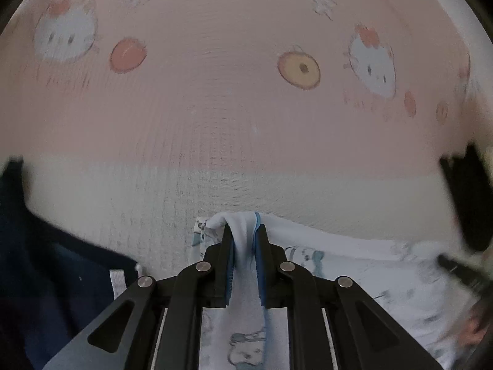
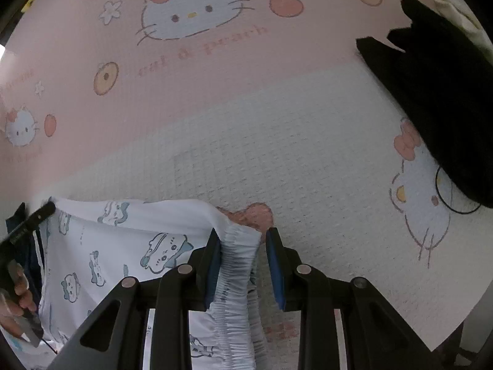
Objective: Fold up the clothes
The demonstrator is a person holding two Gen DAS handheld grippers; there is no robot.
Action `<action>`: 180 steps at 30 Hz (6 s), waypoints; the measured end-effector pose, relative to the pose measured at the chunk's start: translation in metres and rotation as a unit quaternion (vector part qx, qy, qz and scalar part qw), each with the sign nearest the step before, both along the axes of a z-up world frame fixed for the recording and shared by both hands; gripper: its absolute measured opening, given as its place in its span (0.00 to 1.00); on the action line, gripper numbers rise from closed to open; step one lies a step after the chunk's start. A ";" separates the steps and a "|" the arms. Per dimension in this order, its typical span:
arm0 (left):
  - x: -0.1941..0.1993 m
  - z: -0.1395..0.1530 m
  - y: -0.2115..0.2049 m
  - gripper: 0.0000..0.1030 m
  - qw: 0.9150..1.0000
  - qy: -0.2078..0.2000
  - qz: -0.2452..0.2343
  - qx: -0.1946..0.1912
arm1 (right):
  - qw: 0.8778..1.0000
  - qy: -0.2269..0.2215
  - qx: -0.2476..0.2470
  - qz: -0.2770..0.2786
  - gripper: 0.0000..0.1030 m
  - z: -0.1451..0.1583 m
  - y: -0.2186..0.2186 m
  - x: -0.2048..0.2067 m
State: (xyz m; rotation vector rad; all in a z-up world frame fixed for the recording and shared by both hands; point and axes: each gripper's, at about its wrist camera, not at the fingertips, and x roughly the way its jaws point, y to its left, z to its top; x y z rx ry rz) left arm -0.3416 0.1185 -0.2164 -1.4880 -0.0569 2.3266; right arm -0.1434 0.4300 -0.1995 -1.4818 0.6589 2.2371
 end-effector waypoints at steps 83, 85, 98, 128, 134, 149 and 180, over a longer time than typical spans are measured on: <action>0.217 0.017 0.081 0.69 0.933 0.050 -0.313 -0.169 | 0.945 0.120 -0.261 -0.154 0.78 -0.018 -0.059 0.117; 0.219 0.013 0.081 0.69 0.927 0.057 -0.321 -0.186 | 0.938 0.128 -0.274 -0.167 0.78 -0.025 -0.056 0.116; 0.241 0.007 0.061 0.69 0.905 0.103 -0.338 -0.238 | 0.930 0.142 -0.292 -0.174 0.78 -0.031 -0.056 0.121; 0.269 -0.039 -0.053 0.69 0.661 0.371 -0.470 -0.453 | 0.863 -0.069 0.268 0.424 0.78 0.015 -0.247 0.068; 0.260 -0.041 -0.062 0.69 0.654 0.347 -0.496 -0.453 | 0.772 -0.090 0.356 0.519 0.78 -0.010 -0.267 0.077; 0.250 -0.061 -0.036 0.83 0.591 0.378 -0.532 -0.474 | 0.743 -0.062 0.399 0.534 0.78 -0.025 -0.266 0.071; 0.092 0.011 -0.008 0.24 0.902 0.010 -0.404 -0.151 | 0.659 -0.015 0.463 0.593 0.77 -0.038 -0.304 0.061</action>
